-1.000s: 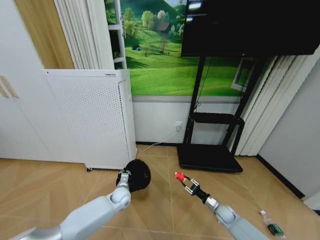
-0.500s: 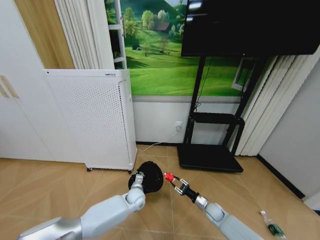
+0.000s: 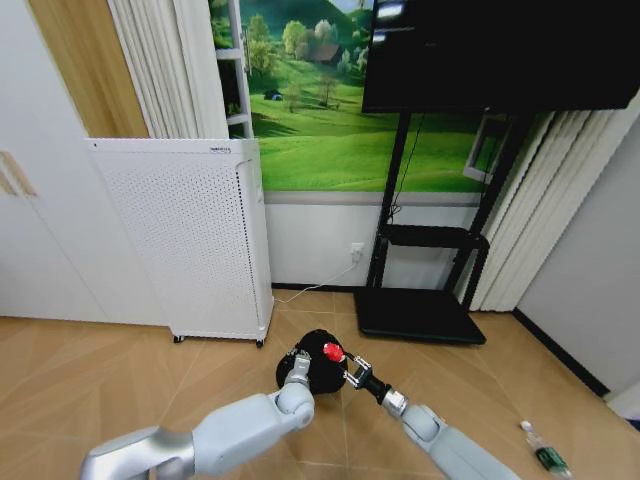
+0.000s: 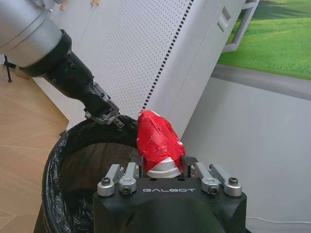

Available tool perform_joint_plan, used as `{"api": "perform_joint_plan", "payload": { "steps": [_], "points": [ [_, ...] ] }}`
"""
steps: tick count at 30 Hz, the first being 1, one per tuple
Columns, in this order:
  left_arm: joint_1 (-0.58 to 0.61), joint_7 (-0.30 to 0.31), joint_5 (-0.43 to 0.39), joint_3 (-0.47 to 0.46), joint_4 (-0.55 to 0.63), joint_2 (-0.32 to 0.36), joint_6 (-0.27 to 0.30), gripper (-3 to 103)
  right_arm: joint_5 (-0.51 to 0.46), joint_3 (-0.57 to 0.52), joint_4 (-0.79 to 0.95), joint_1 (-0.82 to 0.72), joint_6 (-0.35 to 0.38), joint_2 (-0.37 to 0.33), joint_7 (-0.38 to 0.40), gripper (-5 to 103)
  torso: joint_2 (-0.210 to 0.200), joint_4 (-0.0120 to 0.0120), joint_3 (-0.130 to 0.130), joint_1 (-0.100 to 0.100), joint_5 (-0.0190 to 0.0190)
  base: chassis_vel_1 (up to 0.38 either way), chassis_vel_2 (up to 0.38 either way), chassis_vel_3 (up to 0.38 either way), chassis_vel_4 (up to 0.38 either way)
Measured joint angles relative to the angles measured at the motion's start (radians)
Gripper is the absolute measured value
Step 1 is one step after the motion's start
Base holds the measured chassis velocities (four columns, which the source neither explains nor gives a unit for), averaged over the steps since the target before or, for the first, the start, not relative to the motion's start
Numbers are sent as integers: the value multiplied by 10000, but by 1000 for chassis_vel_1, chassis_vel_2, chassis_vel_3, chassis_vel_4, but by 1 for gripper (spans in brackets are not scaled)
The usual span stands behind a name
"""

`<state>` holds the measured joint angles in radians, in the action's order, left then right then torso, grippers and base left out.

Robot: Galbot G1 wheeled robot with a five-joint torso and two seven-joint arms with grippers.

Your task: Pick up the trash bin and place the garbage on the floor into it.

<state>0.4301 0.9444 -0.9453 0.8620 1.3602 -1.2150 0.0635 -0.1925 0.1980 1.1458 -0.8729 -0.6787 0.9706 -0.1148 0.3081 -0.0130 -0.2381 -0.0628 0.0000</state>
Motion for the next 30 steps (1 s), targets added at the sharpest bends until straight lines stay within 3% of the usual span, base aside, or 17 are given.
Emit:
{"api": "perform_joint_plan", "payload": {
  "steps": [4,6,9,11,18,24,30],
  "points": [
    [-20,72,-32,65,89,-24,-1,7,78,28,31,-44,46,-4,206,45,0,-1,0,0,1,0,0,0,0],
    [-21,128,-53,86,165,-48,-2,7,119,22,25,-85,52,19,321,61,0,0,0,0,1,0,0,0,0],
    [-21,141,-57,90,167,-58,-3,7,128,18,25,-96,52,23,347,67,-1,0,0,0,0,0,0,0,0],
    [-19,163,-60,95,155,-109,-11,7,145,7,45,-130,57,24,398,79,0,0,0,0,0,0,0,0,0],
    [5,274,-62,54,288,-12,-16,7,74,-446,62,-256,-72,-16,735,98,0,0,0,1,-1,0,0,0,0],
    [-87,310,-103,-334,726,825,-18,7,-221,-1313,-482,-346,-384,-187,1210,100,1,2,0,1,-1,0,0,0,0],
    [563,260,66,-1095,1337,1983,-22,7,-489,-2080,-1092,-832,-725,-351,1663,100,2,0,0,1,-1,0,0,0,0]
  ]
}}
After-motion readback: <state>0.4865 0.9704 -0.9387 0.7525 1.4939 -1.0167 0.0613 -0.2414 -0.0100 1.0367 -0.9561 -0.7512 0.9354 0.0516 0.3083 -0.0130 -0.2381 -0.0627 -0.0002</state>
